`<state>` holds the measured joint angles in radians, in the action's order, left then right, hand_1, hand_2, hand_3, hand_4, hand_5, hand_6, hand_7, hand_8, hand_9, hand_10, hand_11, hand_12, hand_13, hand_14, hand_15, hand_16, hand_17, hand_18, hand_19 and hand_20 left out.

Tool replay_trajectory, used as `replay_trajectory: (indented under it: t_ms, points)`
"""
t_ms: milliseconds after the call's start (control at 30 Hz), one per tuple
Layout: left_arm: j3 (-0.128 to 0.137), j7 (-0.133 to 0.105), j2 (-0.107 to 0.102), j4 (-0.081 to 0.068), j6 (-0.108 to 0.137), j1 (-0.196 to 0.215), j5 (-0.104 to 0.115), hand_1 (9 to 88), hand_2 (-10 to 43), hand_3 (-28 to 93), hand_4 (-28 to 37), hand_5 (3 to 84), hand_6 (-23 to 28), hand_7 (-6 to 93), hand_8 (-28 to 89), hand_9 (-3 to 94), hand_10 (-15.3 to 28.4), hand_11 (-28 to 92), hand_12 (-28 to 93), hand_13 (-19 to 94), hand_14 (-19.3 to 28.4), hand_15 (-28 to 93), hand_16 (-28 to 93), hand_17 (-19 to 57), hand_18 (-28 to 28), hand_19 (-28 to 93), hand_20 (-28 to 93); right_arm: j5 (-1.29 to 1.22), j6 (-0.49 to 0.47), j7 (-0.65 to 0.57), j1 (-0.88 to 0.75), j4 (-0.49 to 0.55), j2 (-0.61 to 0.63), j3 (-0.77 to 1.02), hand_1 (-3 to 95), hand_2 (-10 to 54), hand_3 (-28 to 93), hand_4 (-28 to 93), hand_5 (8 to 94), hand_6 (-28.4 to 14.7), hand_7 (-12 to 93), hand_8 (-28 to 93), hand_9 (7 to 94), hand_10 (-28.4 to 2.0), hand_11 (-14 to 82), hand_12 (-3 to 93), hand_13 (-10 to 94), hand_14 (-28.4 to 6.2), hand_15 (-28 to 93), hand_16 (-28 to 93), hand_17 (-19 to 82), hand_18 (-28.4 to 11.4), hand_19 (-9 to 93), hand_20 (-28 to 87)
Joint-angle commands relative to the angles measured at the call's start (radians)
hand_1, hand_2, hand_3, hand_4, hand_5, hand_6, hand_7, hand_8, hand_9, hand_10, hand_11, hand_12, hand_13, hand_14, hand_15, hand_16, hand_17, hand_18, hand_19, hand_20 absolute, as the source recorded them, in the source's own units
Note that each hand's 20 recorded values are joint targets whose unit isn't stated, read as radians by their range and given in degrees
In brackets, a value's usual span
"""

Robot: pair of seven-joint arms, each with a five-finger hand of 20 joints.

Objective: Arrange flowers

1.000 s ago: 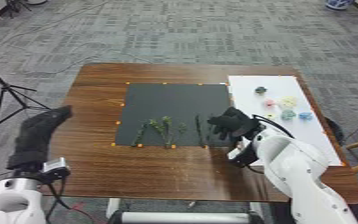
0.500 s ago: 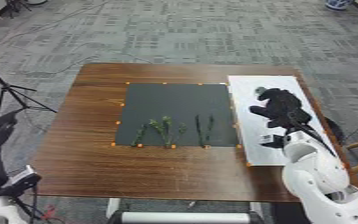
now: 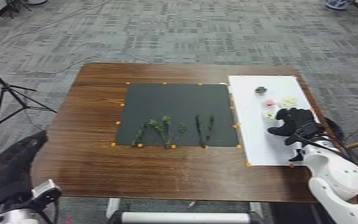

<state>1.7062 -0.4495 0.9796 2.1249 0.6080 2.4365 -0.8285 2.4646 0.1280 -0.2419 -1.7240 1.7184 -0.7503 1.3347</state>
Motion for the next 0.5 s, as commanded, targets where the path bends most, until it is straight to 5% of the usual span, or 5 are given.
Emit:
replay_trajectory:
  t_ms: [33, 333, 500]
  points:
    - [-0.073, 0.036, 0.025, -0.005, -0.045, -0.028, -0.037, 32.6, -6.8, 71, -17.3, 52.9, 3.2, 20.2, -11, 46.5, 13.3, 23, 10, 35, 14.4, 14, 1, 5.5, 11.5, 8, 17, 0.028, -0.012, 0.008, 0.07, -0.006, 0.004, -0.033, 30.5, -9.5, 68, -17, 57.3, -4.0, 20, -6, 69.0, -14.6, 18.9, 21.5, 71, -11.9, 47, 33, 34, -23.2, 73, 54]
    - [-0.085, 0.054, 0.025, -0.004, -0.053, -0.043, -0.048, 32.1, -6.7, 71, -17.5, 52.9, 3.3, 19.6, -10, 46.6, 13.3, 23, 10, 35, 14.4, 14, 1, 5.3, 11.4, 8, 16, 0.002, -0.019, 0.003, 0.052, 0.015, 0.028, -0.02, 30.5, -9.5, 68, -17, 58.1, -4.2, 20, -6, 69.3, -14.7, 18.8, 21.4, 72, -11.7, 47, 33, 35, -23.0, 73, 54]
    - [-0.039, 0.041, 0.029, 0.003, -0.042, -0.03, -0.076, 32.1, -6.7, 71, -17.6, 53.0, 3.3, 19.6, -10, 46.6, 13.3, 23, 10, 35, 14.4, 14, 1, 5.3, 11.4, 8, 16, -0.024, -0.08, 0.002, 0.097, 0.003, 0.028, -0.058, 30.4, -9.5, 67, -17, 60.1, -4.9, 19, -6, 71.2, -14.8, 19.2, 21.4, 73, -11.2, 48, 33, 36, -23.1, 74, 54]
